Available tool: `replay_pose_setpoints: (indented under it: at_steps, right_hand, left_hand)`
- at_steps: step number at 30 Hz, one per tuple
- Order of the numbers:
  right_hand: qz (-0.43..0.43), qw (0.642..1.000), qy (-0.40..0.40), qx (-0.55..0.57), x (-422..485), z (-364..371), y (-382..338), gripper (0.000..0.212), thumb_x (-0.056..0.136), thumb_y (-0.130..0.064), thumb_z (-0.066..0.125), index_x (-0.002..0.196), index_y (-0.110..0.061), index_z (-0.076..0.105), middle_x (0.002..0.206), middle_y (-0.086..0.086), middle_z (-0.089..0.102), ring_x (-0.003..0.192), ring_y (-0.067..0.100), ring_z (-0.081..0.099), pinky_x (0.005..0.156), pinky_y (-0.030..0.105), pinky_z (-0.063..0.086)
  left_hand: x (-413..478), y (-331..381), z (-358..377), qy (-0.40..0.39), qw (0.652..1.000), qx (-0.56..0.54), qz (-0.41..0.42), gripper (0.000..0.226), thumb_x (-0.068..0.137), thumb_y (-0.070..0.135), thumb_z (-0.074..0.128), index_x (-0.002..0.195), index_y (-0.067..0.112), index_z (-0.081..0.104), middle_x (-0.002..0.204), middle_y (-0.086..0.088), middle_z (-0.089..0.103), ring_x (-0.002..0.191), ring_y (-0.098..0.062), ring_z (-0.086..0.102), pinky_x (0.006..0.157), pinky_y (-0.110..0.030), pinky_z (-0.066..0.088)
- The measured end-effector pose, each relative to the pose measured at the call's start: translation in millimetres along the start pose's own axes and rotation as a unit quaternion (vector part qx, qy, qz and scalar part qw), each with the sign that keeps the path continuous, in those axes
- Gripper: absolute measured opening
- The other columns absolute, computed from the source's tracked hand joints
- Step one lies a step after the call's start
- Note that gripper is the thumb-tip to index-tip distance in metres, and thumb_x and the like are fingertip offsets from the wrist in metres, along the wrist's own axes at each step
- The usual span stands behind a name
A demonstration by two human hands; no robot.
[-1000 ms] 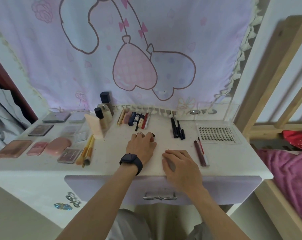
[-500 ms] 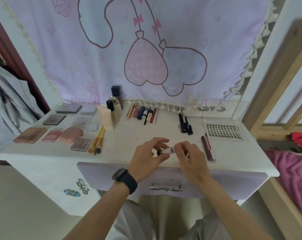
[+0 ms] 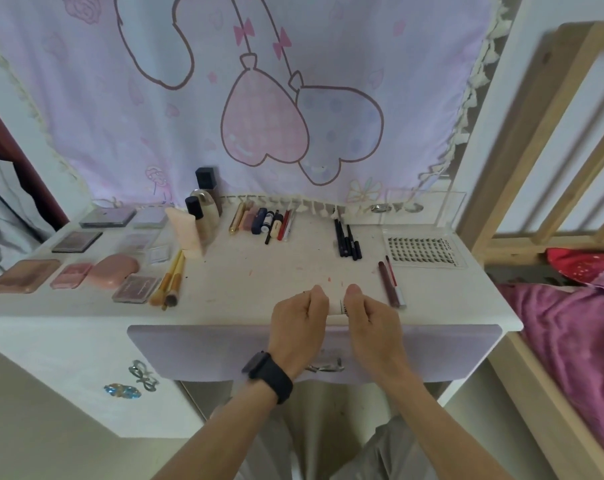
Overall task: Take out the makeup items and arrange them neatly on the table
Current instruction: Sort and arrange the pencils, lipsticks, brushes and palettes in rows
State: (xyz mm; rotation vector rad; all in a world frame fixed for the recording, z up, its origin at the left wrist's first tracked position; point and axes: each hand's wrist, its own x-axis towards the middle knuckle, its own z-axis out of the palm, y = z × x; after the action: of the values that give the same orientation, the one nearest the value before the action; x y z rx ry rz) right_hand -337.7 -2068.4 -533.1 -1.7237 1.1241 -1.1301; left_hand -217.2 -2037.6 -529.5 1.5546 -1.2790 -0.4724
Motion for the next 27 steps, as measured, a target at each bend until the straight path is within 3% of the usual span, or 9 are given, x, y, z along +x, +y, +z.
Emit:
replay_pose_setpoints:
  at_steps: [5,9,12,14,17,19,22,23,27]
  right_hand:
    - [-0.014,0.999,-0.043,0.010,10,-7,12,0.042,0.103,-0.043,0.039,0.061,-0.038,0.044,0.054,-0.013,0.043,0.051,0.005,0.033,0.051,0.018,0.033]
    - [0.019,0.997,-0.078,0.012,32,-9,21,0.019,0.102,-0.037,0.055,0.086,-0.045,0.059,0.072,-0.013,0.062,0.057,0.006,0.049,0.052,0.020,0.042]
    - [0.069,0.994,-0.076,0.039,49,-8,17,0.002,0.099,-0.045,0.059,0.100,-0.046,0.061,0.088,-0.007,0.070,0.054,0.007,0.055,0.052,0.018,0.046]
    - [0.096,0.992,-0.071,0.046,58,-5,16,0.021,0.098,-0.055,0.052,0.102,-0.037,0.062,0.084,-0.004,0.073,0.048,0.004,0.052,0.049,0.020,0.044]
    - [0.091,0.993,-0.069,-0.010,63,-3,21,0.040,0.101,-0.055,0.046,0.084,-0.024,0.065,0.067,-0.007,0.070,0.047,0.001,0.048,0.052,0.018,0.040]
    - [0.074,0.995,-0.071,-0.018,61,-2,28,0.034,0.103,-0.046,0.049,0.081,-0.025,0.064,0.065,-0.009,0.067,0.047,0.001,0.047,0.050,0.016,0.038]
    - [0.057,0.994,-0.072,0.055,60,-3,33,0.008,0.101,-0.029,0.060,0.097,-0.033,0.066,0.085,-0.011,0.071,0.049,0.008,0.055,0.049,0.021,0.046]
    - [0.054,0.993,-0.074,0.073,61,-4,34,0.011,0.099,-0.026,0.064,0.102,-0.036,0.066,0.093,-0.014,0.070,0.052,0.011,0.060,0.051,0.021,0.049]
    - [0.112,0.982,-0.092,0.121,68,-7,31,0.021,0.092,-0.049,0.066,0.107,-0.035,0.065,0.095,-0.011,0.072,0.057,0.017,0.066,0.051,0.027,0.054]
  left_hand:
    - [17,-4,0,-0.044,0.999,0.010,-0.018,0.051,0.095,0.049,0.039,0.053,0.022,0.034,0.045,0.010,0.030,0.045,-0.009,0.024,0.047,-0.024,0.020]
    - [43,-14,-5,-0.064,0.996,0.010,-0.067,0.045,0.100,0.050,0.045,0.070,0.021,0.061,0.056,0.015,0.059,0.050,-0.002,0.045,0.053,-0.014,0.036]
    - [60,-18,-8,-0.086,0.989,-0.045,-0.111,0.032,0.099,0.047,0.051,0.089,0.022,0.069,0.072,0.008,0.071,0.059,-0.002,0.053,0.062,-0.021,0.044]
    - [66,-20,-10,-0.100,0.984,-0.088,-0.123,0.032,0.098,0.046,0.054,0.096,0.019,0.071,0.076,0.005,0.072,0.058,0.000,0.054,0.061,-0.023,0.043]
    - [66,-25,-12,-0.120,0.982,-0.099,-0.111,0.029,0.097,0.045,0.057,0.099,0.021,0.073,0.076,0.005,0.073,0.058,0.004,0.053,0.064,-0.022,0.041]
    - [64,-30,-12,-0.121,0.984,-0.087,-0.098,0.025,0.097,0.045,0.058,0.099,0.025,0.073,0.077,0.006,0.074,0.064,0.003,0.056,0.070,-0.024,0.041]
    - [61,-34,-10,-0.105,0.987,-0.081,-0.088,0.020,0.097,0.044,0.057,0.098,0.030,0.072,0.079,0.009,0.074,0.072,0.002,0.059,0.073,-0.025,0.043]
    - [62,-34,-10,-0.097,0.988,-0.088,-0.087,0.019,0.097,0.042,0.057,0.098,0.030,0.072,0.079,0.009,0.074,0.073,0.001,0.060,0.073,-0.025,0.043]
    - [63,-34,-9,-0.080,0.985,-0.128,-0.089,0.019,0.099,0.037,0.058,0.100,0.026,0.073,0.080,0.005,0.075,0.069,0.001,0.058,0.071,-0.025,0.042]
